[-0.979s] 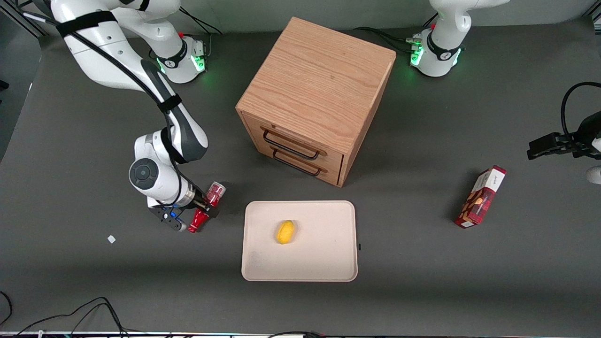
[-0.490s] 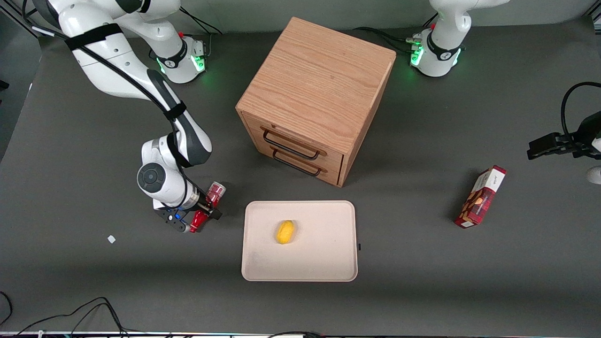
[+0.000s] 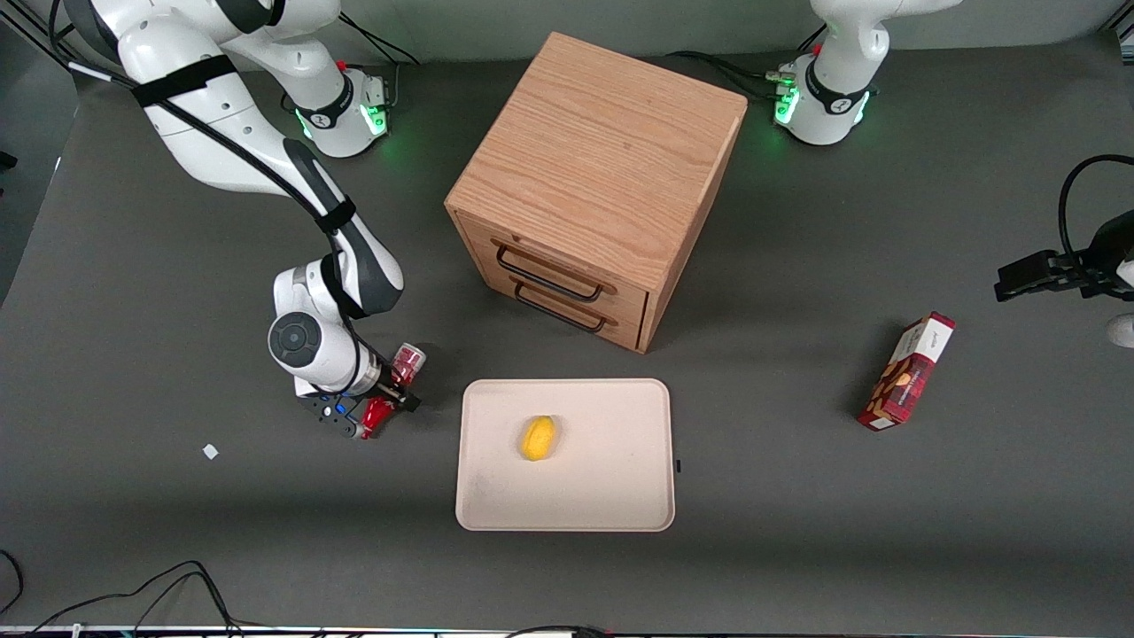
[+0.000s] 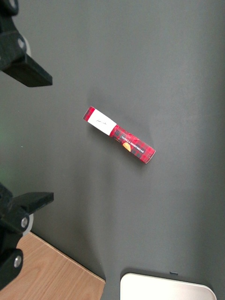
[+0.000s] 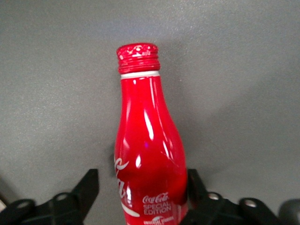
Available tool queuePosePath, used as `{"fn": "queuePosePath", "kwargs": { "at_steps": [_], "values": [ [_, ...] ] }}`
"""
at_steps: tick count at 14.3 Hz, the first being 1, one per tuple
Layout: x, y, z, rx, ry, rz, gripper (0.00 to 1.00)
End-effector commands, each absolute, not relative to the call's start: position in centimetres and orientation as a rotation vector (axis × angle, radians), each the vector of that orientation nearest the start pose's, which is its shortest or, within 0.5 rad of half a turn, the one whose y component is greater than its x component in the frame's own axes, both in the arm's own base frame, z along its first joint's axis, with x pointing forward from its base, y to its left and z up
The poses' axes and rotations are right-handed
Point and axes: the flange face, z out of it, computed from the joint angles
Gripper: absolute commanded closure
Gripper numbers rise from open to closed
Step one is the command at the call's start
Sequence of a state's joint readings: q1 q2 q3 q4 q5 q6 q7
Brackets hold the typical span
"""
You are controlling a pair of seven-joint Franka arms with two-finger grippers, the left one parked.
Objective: Place coke bottle on tray
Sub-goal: 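Lower the right gripper around the bottle's body and close it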
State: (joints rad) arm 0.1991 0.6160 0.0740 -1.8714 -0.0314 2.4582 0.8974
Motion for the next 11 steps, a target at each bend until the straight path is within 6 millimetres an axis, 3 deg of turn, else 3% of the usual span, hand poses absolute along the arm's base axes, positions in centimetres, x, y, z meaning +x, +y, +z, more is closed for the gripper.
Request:
{"fn": "queuePosePath", "kwargs": {
  "at_steps": [1, 8, 11],
  "values": [
    [61.2, 17.2, 18.1, -3.014, 0.938, 0.008, 1.0],
    [61.2, 17.1, 18.3, -3.016, 0.936, 0.007, 1.0],
    [61.4, 17.2, 21.9, -3.024, 0.929, 0.0, 1.0]
  ]
}}
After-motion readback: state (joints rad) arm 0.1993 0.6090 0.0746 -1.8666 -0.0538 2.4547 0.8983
